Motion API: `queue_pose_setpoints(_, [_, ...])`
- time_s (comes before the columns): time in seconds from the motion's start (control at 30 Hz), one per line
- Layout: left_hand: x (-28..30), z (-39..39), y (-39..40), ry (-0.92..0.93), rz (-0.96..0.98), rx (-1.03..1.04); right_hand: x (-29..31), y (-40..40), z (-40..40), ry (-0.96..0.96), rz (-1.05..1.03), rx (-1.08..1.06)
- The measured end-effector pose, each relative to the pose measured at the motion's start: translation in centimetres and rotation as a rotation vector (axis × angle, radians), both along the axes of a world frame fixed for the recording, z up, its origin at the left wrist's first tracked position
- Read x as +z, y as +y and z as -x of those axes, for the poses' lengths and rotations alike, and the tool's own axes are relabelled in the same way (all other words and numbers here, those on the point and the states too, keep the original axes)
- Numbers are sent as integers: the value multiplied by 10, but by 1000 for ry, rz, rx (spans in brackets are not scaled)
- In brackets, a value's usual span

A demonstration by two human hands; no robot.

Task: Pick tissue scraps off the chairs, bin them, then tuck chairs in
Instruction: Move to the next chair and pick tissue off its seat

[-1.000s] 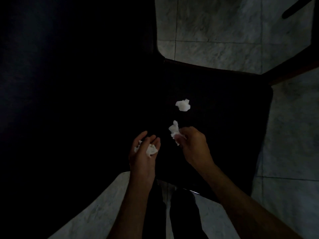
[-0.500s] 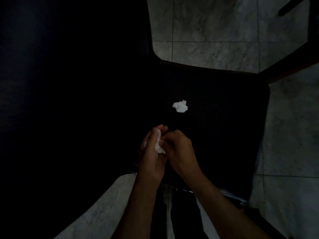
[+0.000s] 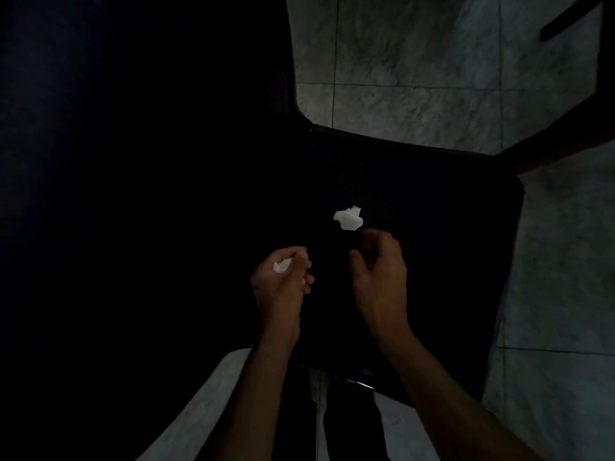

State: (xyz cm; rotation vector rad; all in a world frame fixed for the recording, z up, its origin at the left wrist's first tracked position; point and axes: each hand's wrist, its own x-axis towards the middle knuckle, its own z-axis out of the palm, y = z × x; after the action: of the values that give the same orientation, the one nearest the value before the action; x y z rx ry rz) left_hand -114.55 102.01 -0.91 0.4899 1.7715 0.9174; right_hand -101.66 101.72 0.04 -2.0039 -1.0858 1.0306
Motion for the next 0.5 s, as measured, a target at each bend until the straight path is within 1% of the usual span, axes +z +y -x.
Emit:
queue_pose_setpoints(0.07, [-2, 2, 6, 74, 18, -52, -8, 20, -10, -136, 42, 20])
queue_pose_setpoints(0.17, [0, 0, 15, 121, 112, -86, -16, 44, -15, -223, 62, 121])
queue_pose_setpoints(0.27, [1, -2, 25, 29, 234, -16, -22, 60, -14, -242, 59, 197])
queue_pose_setpoints(0.33, [1, -3, 28, -12, 256, -11, -26, 65, -12, -249, 80, 230])
queue_pose_setpoints(0.4, [0, -4, 30, -91, 227, -1, -28, 65, -11, -282, 63, 251])
queue_pose_setpoints(0.5, [4, -5, 31, -307, 111, 49, -29, 63, -10, -304, 42, 253])
